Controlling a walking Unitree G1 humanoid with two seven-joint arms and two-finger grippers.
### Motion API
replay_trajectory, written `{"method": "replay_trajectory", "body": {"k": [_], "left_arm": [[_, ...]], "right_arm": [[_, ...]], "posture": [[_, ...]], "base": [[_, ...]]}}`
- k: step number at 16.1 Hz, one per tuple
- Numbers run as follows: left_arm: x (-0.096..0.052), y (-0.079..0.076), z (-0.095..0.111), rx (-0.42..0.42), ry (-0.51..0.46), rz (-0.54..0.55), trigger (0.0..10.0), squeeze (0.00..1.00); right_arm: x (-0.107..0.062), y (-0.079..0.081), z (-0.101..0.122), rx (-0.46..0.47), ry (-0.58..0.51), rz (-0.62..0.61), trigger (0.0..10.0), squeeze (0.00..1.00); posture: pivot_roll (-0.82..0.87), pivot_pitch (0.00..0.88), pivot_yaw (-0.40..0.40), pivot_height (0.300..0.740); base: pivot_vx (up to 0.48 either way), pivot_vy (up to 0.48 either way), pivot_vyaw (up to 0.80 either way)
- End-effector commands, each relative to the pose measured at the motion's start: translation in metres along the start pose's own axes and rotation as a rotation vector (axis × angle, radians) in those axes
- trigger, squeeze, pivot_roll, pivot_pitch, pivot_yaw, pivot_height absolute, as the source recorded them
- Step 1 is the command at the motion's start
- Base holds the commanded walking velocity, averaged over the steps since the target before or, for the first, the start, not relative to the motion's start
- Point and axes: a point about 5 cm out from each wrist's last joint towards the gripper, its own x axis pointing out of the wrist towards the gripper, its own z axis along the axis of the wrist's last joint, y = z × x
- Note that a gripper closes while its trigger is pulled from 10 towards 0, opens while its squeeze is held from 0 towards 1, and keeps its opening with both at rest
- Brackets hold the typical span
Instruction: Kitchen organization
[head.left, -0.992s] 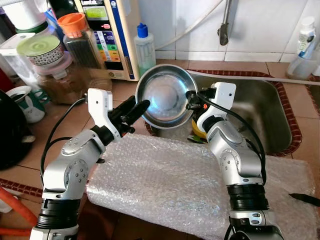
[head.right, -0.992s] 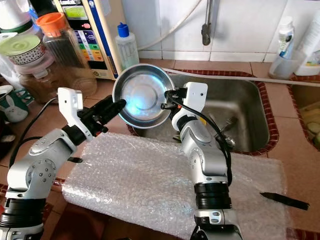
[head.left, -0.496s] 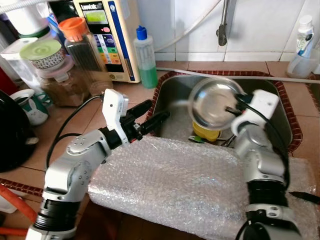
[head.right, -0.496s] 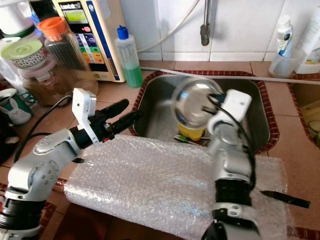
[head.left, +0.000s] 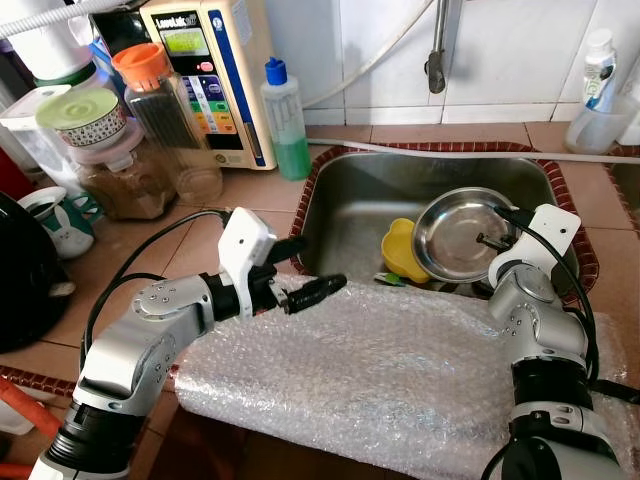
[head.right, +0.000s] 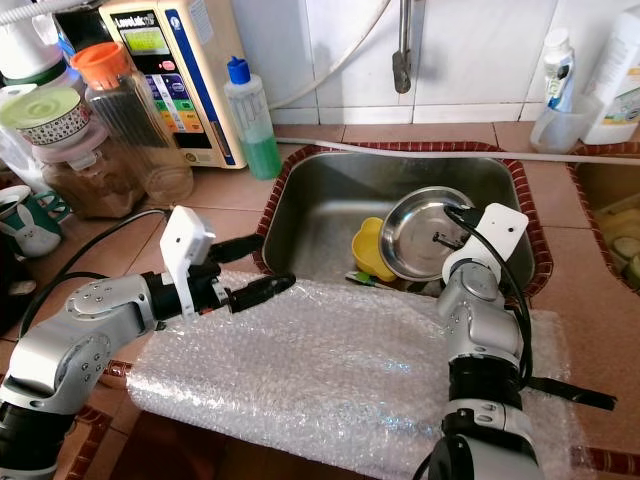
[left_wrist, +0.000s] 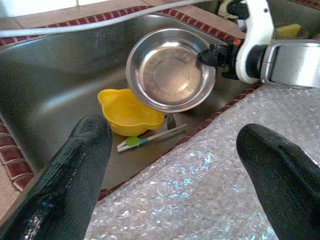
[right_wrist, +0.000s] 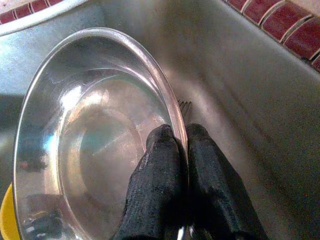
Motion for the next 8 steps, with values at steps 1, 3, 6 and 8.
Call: {"method": "replay_trajectory", "body": {"k": [1,3,6,8], "left_arm": [[-0.0027,0.0008,-0.0031,0.026,0.026,0.004,10.0,1.0],[-0.0025,0.0007,-0.0051,0.037,0.037,0.005,10.0,1.0],[-0.0027,0.0013,-0.0054,0.045,0.039,0.01,10.0,1.0],[-0.0027,0.0013,-0.0054,0.045,0.039,0.01,10.0,1.0]], "right_arm": [[0.0008,-0.0042,-0.0204,0.029,0.104,-0.024,10.0,1.0],[0.0023,-0.0053,-0.0226,0.047,0.128,-0.028,10.0,1.0],[0.0057,-0.0048,-0.0208,0.05,0.157,-0.03,10.0,1.0],[0.0057,-0.0048,-0.0208,0.05,0.157,-0.03,10.0,1.0]], "posture": [[-0.17,0.099,0.181,0.74],[-0.17,0.099,0.177,0.74],[-0.17,0.099,0.172,0.74],[-0.17,0.099,0.172,0.74]], "base": [[0.0,0.0,0.0],[0.0,0.0,0.0],[0.0,0.0,0.0],[0.0,0.0,0.0]]}}
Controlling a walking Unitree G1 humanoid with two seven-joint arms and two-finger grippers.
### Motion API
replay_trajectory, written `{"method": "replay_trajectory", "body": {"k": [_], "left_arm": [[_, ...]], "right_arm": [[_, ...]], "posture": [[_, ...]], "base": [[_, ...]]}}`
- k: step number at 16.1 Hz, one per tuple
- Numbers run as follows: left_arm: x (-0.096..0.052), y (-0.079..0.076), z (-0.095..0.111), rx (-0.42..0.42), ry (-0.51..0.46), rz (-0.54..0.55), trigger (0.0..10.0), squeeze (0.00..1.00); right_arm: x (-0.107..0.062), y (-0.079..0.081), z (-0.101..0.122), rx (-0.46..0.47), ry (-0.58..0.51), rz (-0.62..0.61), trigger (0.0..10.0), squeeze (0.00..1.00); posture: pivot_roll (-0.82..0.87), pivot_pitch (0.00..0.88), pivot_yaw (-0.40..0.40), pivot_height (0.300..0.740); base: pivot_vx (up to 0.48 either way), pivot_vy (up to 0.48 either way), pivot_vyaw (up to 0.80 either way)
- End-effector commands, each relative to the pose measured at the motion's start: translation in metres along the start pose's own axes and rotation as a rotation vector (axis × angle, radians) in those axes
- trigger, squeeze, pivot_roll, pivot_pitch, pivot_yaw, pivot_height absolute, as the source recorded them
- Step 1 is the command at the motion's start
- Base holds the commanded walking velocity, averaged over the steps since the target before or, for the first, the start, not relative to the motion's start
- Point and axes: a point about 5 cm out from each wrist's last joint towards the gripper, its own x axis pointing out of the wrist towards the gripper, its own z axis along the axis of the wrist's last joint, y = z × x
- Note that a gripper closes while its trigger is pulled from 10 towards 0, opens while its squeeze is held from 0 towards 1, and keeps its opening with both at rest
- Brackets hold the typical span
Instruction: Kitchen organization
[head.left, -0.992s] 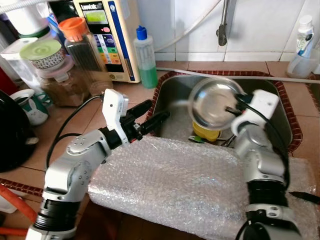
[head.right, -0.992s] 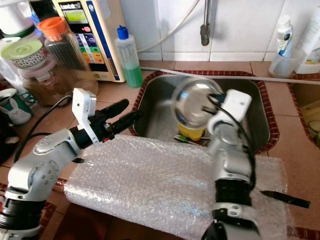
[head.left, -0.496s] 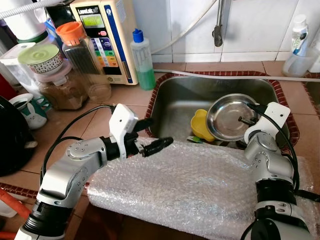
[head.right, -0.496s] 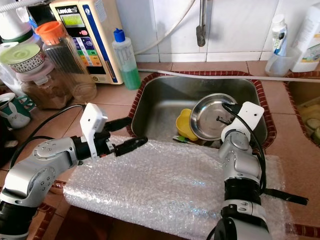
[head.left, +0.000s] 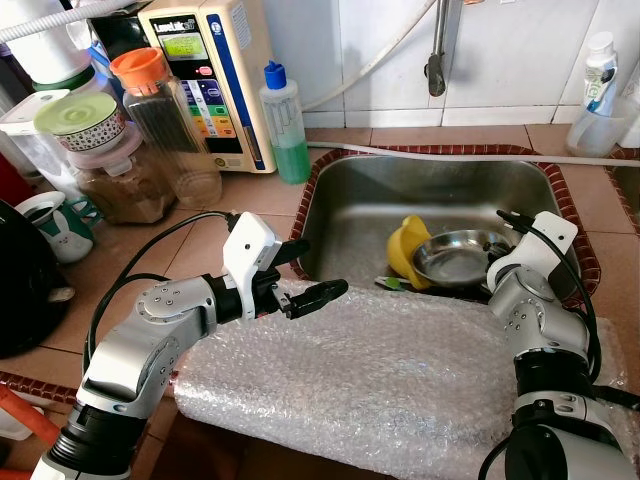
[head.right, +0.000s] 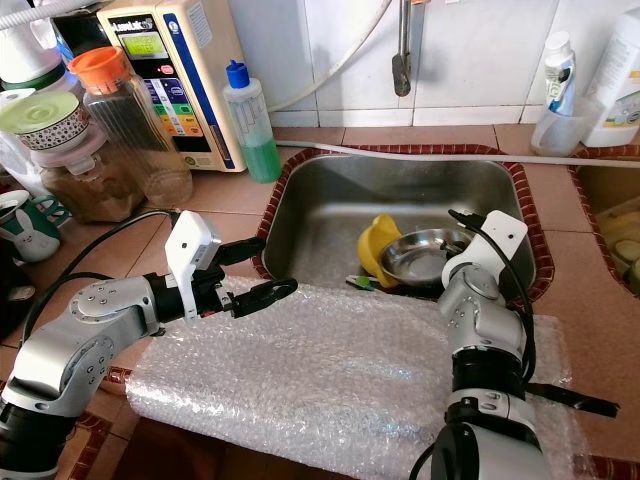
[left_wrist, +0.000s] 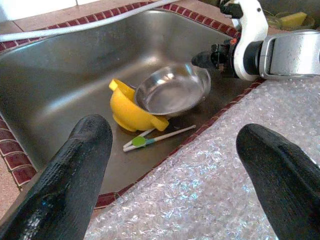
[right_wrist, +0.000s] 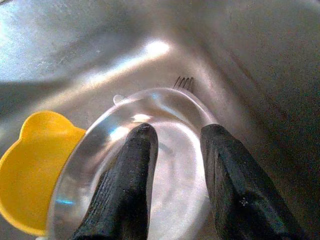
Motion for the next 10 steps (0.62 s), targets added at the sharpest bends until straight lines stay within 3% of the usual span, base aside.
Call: {"method": "replay_trajectory", "body": {"k": [1,10], "left_arm": [[-0.0038,0.002,-0.0036,0.009,0.024,0.005,10.0,1.0],[-0.0038,0.002,-0.0036,0.009,0.024,0.005,10.0,1.0]], "right_arm": [[0.0004,-0.0013,-0.0139,-0.001,0.063,-0.018,10.0,1.0],[0.0004,-0.0013,-0.0139,-0.001,0.063,-0.018,10.0,1.0]], "posture": [[-0.17,0.099,0.172,0.74],[-0.17,0.099,0.172,0.74]], "base": [[0.0,0.0,0.0],[0.0,0.0,0.0]]}}
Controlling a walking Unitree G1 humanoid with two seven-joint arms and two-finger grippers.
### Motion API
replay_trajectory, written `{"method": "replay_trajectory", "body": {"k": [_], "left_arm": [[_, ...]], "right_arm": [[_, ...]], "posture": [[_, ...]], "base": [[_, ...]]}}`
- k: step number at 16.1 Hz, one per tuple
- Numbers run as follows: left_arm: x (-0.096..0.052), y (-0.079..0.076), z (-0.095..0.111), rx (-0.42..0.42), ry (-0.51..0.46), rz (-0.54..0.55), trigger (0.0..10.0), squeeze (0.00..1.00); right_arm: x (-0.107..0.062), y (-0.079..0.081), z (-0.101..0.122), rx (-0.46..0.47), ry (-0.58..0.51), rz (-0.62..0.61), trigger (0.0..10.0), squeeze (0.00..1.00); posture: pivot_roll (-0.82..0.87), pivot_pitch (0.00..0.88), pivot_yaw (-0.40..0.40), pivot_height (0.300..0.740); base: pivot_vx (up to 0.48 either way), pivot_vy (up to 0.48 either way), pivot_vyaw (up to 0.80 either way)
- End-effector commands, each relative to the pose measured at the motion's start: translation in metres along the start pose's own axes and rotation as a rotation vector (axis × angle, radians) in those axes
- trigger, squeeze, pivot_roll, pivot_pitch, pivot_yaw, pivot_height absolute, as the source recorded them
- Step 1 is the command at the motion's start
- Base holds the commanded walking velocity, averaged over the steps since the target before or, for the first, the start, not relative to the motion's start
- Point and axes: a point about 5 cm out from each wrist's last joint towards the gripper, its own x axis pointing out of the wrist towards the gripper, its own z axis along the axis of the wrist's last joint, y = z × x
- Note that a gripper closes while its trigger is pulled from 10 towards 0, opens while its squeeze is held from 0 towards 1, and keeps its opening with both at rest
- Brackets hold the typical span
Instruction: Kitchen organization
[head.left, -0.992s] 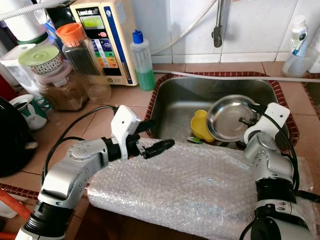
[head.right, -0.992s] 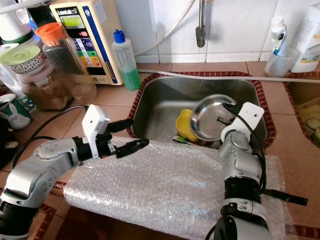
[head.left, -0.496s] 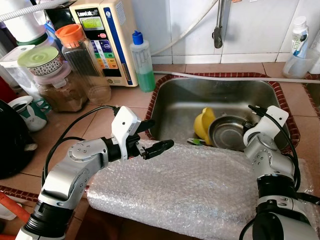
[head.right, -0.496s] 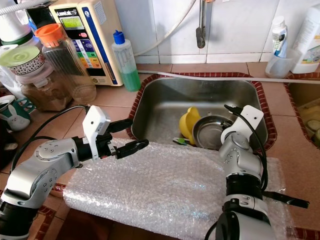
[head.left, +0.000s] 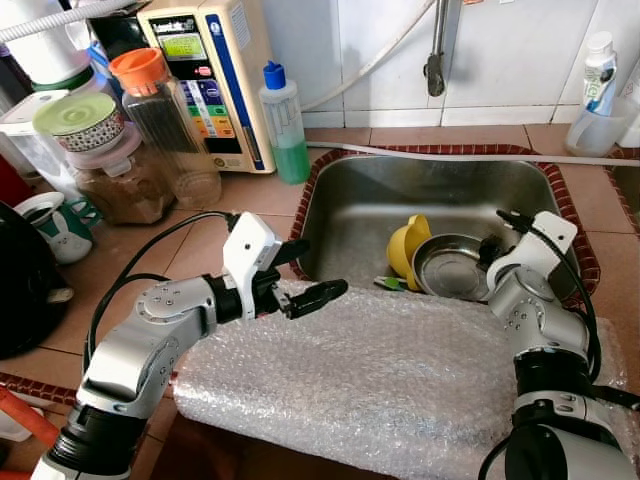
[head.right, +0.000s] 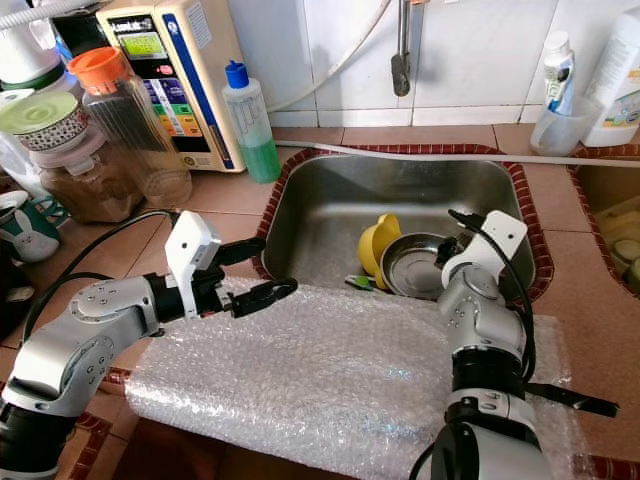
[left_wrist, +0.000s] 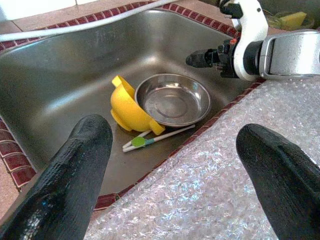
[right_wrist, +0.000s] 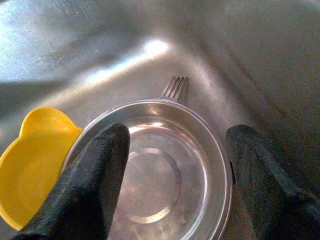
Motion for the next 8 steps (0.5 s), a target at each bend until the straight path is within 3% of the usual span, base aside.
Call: {"method": "replay_trajectory", "body": {"k": [1,4,5,8], "left_arm": [[-0.004,0.002,-0.004,0.009,0.024,0.005,10.0,1.0],[-0.004,0.002,-0.004,0.01,0.023,0.006,10.0,1.0],[-0.026,0.024,-0.007,-0.032,-0.103,0.283,10.0,1.0],[-0.027,0.027,-0.007,-0.026,-0.118,0.322,10.0,1.0]], "right_arm": [[0.0,-0.001,-0.014,-0.001,0.061,-0.018,10.0,1.0],[0.002,0.0,-0.013,0.01,0.065,-0.01,10.0,1.0],[-0.019,0.029,0.016,-0.328,-0.271,0.204,10.0,1.0],[-0.024,0.037,0.018,-0.378,-0.311,0.246,10.0,1.0]], "posture": [[-0.17,0.099,0.172,0.74],[-0.17,0.099,0.172,0.74],[-0.17,0.094,0.14,0.74],[-0.17,0.091,0.135,0.74]], "base": [[0.0,0.0,0.0],[0.0,0.0,0.0],[0.0,0.0,0.0],[0.0,0.0,0.0]]}}
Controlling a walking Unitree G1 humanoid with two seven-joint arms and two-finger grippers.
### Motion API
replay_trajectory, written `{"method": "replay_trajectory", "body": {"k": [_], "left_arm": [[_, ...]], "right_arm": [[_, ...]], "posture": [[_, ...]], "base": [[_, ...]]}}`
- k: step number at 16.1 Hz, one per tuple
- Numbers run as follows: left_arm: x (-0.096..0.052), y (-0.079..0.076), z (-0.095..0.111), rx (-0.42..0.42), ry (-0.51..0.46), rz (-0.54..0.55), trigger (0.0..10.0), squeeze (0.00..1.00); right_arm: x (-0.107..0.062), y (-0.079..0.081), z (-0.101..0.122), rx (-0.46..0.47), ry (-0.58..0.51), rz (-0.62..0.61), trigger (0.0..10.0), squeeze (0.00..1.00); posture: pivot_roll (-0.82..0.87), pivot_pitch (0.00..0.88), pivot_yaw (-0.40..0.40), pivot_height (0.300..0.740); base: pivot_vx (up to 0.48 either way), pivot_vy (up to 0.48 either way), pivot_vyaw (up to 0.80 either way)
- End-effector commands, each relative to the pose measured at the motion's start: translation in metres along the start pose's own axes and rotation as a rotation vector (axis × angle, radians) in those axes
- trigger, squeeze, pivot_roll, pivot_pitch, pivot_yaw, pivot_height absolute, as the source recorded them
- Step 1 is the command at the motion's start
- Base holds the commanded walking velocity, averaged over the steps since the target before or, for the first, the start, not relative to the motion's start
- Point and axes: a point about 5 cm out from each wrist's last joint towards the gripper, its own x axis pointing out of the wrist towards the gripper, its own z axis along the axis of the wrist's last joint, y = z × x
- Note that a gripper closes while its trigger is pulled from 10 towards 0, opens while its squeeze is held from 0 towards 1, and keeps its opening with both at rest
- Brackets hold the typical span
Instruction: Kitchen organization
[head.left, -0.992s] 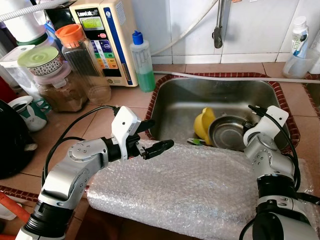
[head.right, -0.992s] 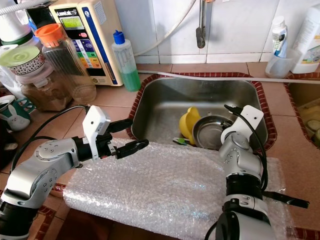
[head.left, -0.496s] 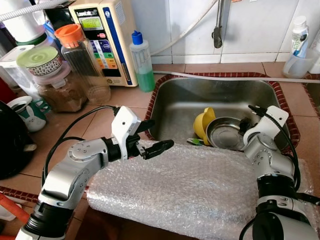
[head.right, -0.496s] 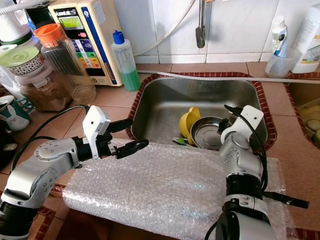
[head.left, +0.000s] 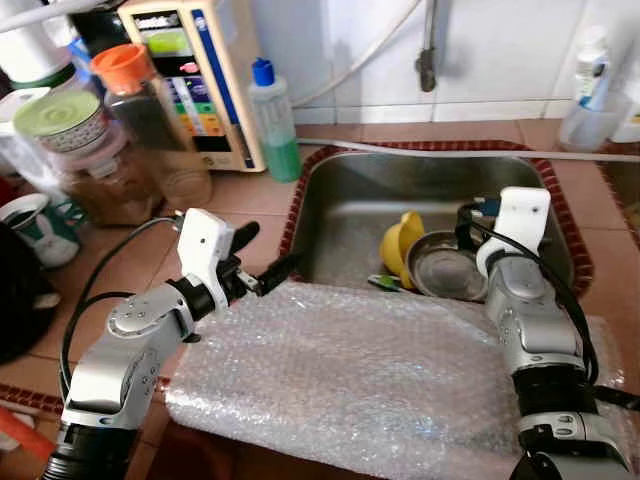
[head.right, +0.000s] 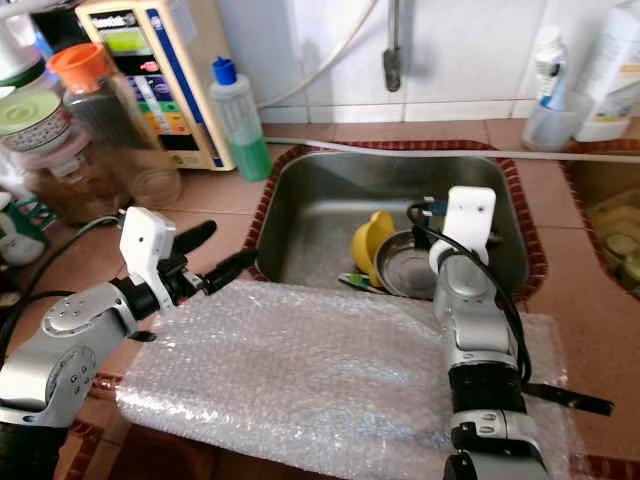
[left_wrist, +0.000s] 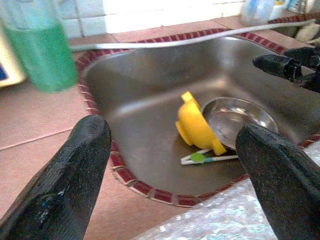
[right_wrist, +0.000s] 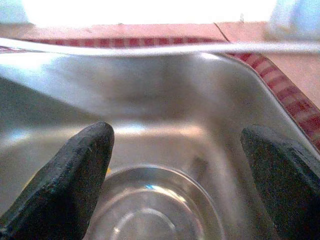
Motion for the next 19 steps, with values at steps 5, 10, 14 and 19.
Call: {"method": "replay_trajectory", "body": {"k": [5,10,14,19], "left_arm": [[0.001,0.004,0.006,0.035,-0.046,0.074,10.0,1.0],[-0.006,0.023,0.015,0.091,-0.134,0.343,10.0,1.0],[-0.021,0.034,0.017,0.125,-0.192,0.558,10.0,0.0],[-0.03,0.031,0.016,0.148,-0.2,0.667,10.0,0.0]], "right_arm": [[-0.004,0.011,0.01,-0.05,-0.069,0.065,10.0,1.0],[-0.022,0.027,0.019,-0.172,-0.22,0.157,10.0,1.0],[-0.037,0.036,0.03,-0.174,-0.324,0.176,10.0,1.0],[-0.042,0.041,0.039,-0.175,-0.372,0.191,10.0,0.45]], "posture": [[-0.18,0.092,0.135,0.74],[-0.18,0.092,0.13,0.74],[-0.18,0.083,0.125,0.74],[-0.17,0.076,0.121,0.74]], "base": [[0.0,0.0,0.0],[0.0,0.0,0.0],[0.0,0.0,0.0],[0.0,0.0,0.0]]}}
